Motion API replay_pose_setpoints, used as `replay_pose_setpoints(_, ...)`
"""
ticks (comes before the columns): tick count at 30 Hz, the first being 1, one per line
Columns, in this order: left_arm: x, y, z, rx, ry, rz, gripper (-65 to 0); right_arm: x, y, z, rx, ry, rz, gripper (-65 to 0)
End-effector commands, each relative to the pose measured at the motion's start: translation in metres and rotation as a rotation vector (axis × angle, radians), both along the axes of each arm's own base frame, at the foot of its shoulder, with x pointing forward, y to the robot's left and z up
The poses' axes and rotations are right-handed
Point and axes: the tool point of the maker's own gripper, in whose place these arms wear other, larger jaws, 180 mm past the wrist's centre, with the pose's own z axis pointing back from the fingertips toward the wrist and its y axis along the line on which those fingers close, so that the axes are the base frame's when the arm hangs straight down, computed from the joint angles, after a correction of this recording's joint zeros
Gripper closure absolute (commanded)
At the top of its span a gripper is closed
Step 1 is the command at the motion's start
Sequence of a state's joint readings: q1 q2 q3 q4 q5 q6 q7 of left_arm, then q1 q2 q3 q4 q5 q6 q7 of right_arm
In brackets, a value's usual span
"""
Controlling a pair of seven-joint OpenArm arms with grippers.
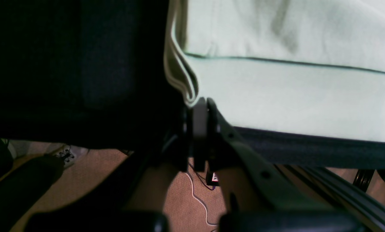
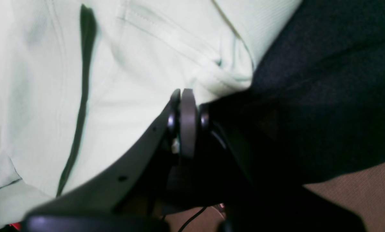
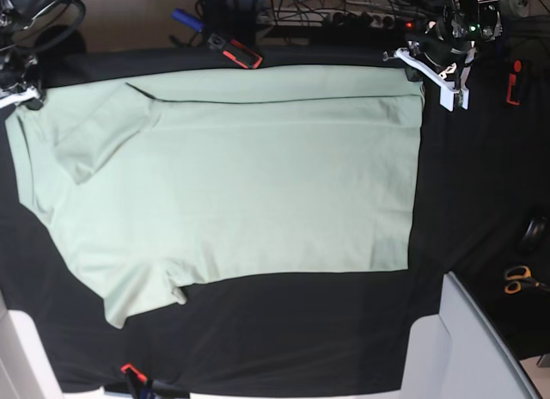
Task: Fold the T-shirt properly
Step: 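Slide the shirt back across the table with both grippers, then release the shirt and swing the left gripper away to the side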
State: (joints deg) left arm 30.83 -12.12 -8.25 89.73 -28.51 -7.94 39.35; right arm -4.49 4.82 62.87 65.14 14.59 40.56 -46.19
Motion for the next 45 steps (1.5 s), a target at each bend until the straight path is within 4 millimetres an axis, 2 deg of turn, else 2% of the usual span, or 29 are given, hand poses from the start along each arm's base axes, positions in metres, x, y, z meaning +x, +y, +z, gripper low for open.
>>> replay_pose_setpoints(1, 0.0, 0.013, 0.005, 0.042, -0.004, 0.001, 0.0, -0.007, -0.011, 0.003, -0.033, 0.032, 0.003, 0.0)
replay_pose_setpoints(15, 0.001, 0.013, 0.005, 0.042, -0.005, 0.001, 0.0, -0.008, -0.011, 0.002, -0.032, 0.038, 0.004, 0.0)
replay_pose_setpoints(21, -0.001, 0.013, 0.005, 0.042, -0.002, 0.001, 0.0, -0.017, -0.011, 0.0, -0.032, 0.055, 0.005, 0.0)
replay_pose_setpoints(29, -0.001, 0.013, 0.005, 0.043, -0.001, 0.0, 0.0, -0.038, -0.007, -0.007, -0.012, 0.113, 0.01, 0.0)
replay_pose_setpoints(32, -0.001, 0.013, 0.005, 0.043, 0.001, 0.0, 0.0, -0.038, -0.007, -0.007, -0.011, 0.114, 0.009, 0.0)
replay_pose_setpoints(39, -0.002, 0.027, 0.009, 0.08, 0.009, -0.027, 0.0, -0.049, -0.005, -0.01, -0.008, 0.141, 0.014, 0.0)
replay_pose_setpoints(41, -0.003, 0.028, 0.009, 0.081, 0.012, -0.028, 0.0, -0.052, 0.001, -0.013, 0.003, 0.145, 0.014, 0.0)
replay_pose_setpoints(43, -0.004, 0.029, 0.009, 0.084, 0.014, -0.028, 0.0, -0.05, -0.002, -0.008, -0.018, 0.134, 0.016, 0.0)
replay_pose_setpoints(45, -0.002, 0.029, 0.009, 0.084, 0.011, -0.029, 0.0, -0.048, 0.005, -0.006, -0.02, 0.129, 0.021, 0.0)
